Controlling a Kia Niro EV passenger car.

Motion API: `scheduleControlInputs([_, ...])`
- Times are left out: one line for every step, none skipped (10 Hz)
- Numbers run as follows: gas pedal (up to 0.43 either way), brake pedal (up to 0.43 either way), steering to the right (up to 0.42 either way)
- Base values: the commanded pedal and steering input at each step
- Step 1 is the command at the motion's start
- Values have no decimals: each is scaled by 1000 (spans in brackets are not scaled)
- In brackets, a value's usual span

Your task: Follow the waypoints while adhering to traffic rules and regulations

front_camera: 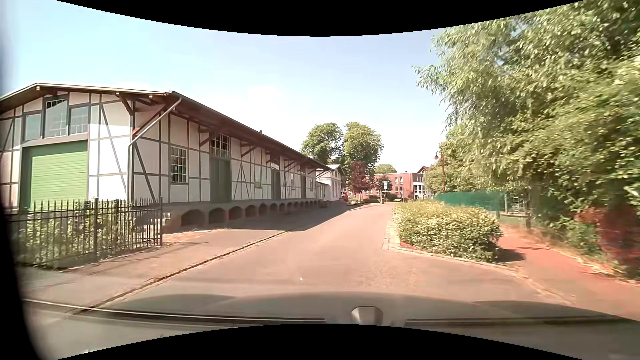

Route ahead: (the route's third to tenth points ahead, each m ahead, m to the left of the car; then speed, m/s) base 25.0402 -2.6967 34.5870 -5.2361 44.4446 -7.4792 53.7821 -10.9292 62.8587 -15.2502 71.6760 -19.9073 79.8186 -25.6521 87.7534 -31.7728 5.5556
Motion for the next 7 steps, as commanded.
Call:
scheduleControlInputs([150,6,-114])
scheduleControlInputs([150,6,-108])
scheduleControlInputs([150,6,-97])
scheduleControlInputs([150,6,-82])
scheduleControlInputs([150,6,-62])
scheduleControlInputs([150,6,-45])
scheduleControlInputs([150,6,-29])
